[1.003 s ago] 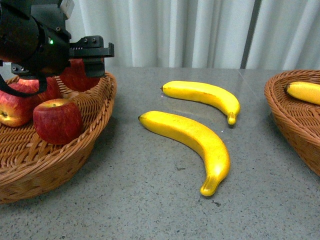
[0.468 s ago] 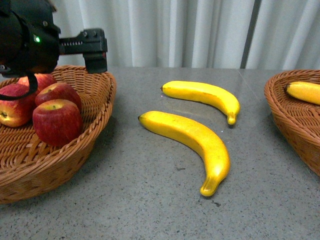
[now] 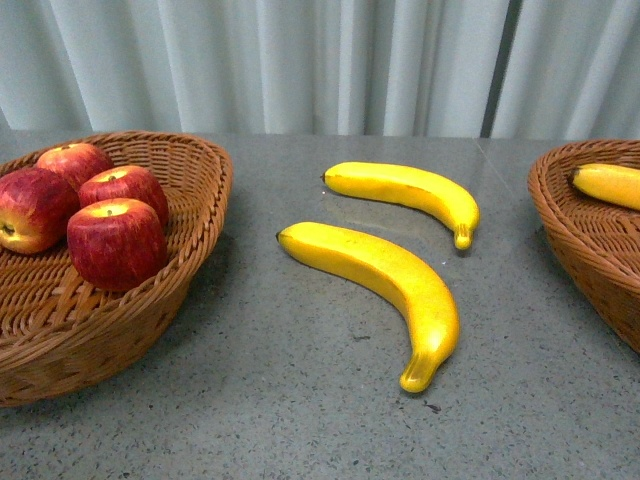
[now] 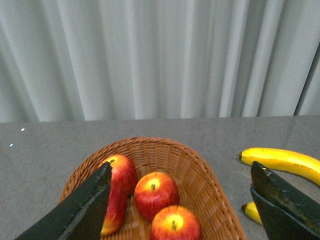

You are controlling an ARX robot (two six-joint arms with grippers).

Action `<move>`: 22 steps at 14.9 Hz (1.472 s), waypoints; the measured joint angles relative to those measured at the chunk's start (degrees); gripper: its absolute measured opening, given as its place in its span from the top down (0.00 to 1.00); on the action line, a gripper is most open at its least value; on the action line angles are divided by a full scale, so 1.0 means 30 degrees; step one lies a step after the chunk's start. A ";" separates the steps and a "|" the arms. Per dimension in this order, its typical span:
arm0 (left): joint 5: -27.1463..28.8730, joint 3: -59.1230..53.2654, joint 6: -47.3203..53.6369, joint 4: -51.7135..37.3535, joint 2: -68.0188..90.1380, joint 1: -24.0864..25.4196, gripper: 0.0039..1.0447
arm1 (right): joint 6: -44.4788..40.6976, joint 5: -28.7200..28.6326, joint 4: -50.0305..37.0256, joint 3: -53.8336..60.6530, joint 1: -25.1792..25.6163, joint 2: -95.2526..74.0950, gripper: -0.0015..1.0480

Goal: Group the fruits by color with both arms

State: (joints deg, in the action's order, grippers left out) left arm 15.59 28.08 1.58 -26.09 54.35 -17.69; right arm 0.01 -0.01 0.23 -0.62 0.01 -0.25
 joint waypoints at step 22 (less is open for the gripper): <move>-0.5195 -0.9122 -0.0510 0.4918 -1.4360 0.5858 0.99 | 0.0000 0.0000 0.0007 -0.0007 0.0000 0.0000 0.06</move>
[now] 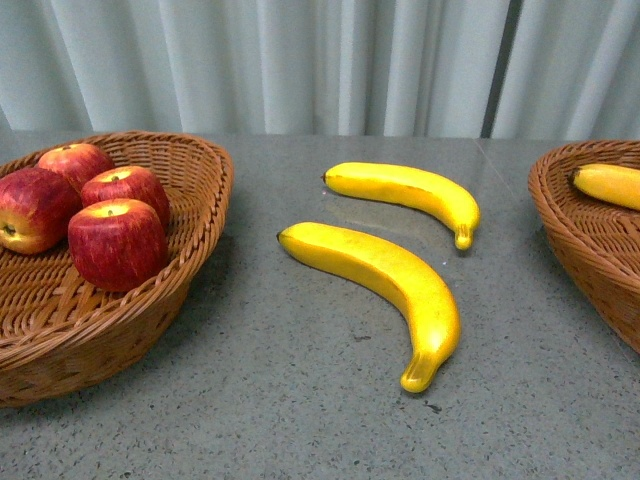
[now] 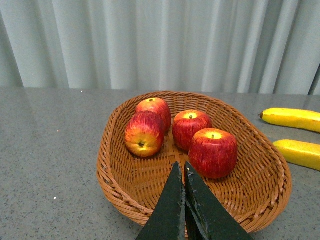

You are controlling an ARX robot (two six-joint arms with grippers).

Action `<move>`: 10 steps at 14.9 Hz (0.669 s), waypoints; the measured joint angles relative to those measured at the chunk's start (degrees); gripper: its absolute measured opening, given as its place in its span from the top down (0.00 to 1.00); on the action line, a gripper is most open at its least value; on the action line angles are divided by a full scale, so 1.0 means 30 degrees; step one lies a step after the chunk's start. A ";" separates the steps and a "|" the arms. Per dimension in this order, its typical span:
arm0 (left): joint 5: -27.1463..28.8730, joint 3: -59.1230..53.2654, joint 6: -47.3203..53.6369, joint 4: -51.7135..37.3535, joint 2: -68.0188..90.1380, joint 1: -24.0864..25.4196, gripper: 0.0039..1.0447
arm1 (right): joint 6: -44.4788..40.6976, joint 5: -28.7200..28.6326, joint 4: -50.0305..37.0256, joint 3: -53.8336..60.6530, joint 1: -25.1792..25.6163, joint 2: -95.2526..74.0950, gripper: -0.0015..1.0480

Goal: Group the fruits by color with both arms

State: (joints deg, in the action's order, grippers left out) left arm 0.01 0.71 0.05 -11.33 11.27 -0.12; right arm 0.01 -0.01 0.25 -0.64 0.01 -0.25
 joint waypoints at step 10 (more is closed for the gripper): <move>0.0000 0.0015 -0.0007 0.3847 -0.3548 0.0007 0.83 | 0.0000 0.0000 0.0007 0.0007 0.0000 0.0000 0.06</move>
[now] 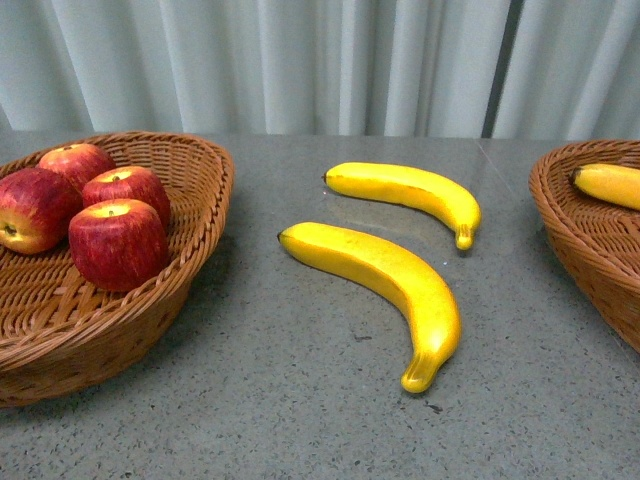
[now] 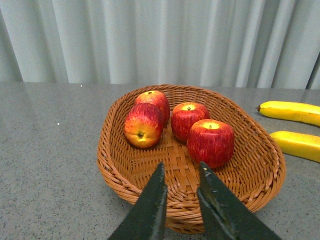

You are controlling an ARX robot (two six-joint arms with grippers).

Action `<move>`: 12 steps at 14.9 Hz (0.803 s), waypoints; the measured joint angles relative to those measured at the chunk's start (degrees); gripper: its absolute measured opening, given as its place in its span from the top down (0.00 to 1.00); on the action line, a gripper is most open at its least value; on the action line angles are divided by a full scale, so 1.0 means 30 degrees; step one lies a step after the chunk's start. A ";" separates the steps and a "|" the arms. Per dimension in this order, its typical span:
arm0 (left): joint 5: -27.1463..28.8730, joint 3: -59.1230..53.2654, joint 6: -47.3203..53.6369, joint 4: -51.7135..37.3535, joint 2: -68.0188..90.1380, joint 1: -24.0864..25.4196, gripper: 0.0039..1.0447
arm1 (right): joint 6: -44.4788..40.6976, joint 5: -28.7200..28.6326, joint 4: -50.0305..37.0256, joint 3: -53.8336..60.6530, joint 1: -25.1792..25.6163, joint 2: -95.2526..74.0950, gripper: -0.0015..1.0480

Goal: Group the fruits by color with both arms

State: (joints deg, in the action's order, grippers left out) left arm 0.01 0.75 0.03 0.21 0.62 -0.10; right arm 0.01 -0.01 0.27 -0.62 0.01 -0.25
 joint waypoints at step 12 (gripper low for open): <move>0.0000 0.0000 0.0000 -0.0007 0.0000 0.0000 0.06 | 0.1239 -0.0080 -1.0571 -1.5256 -0.3883 -2.7664 0.06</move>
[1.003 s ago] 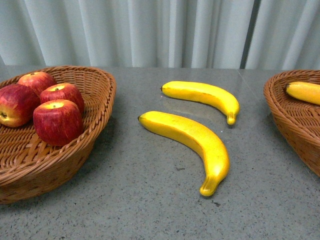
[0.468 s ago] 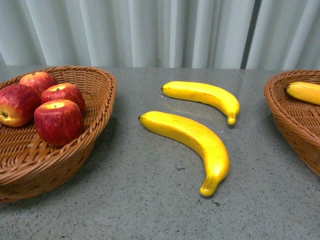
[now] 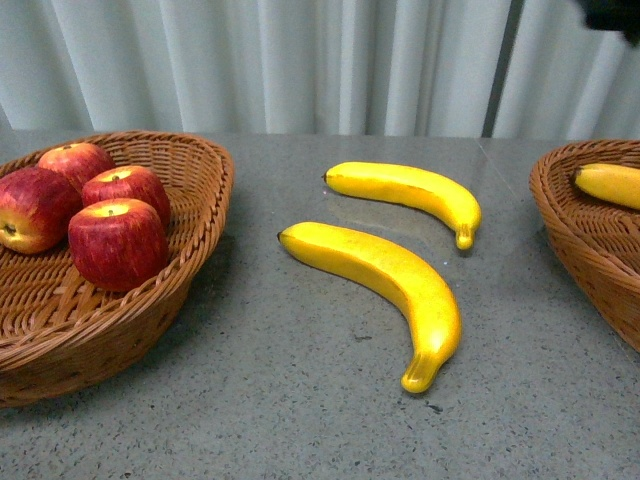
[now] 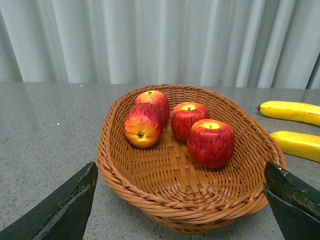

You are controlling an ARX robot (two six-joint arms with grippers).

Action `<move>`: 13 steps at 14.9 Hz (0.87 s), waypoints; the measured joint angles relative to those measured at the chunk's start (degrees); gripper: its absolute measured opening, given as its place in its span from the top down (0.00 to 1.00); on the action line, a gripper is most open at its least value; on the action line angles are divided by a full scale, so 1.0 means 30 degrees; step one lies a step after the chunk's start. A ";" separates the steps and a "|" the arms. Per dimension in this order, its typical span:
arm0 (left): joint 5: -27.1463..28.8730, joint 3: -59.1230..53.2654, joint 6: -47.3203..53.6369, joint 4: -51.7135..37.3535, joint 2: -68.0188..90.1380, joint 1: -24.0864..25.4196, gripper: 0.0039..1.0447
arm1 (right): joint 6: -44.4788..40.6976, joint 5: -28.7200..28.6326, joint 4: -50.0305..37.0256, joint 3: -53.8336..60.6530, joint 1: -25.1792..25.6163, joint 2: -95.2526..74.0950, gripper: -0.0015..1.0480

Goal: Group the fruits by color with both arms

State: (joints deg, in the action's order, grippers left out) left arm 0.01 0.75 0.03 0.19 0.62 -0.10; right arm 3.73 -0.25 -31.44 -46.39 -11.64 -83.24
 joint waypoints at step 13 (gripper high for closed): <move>0.0000 0.0000 0.0000 0.0000 0.0000 0.0000 0.06 | -0.3767 -0.0576 0.9828 -0.6084 -0.3657 -0.7599 0.06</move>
State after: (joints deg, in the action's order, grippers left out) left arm 0.01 0.75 0.03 0.19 0.62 -0.10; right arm -7.57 -1.98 -1.96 -64.64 -22.61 -106.04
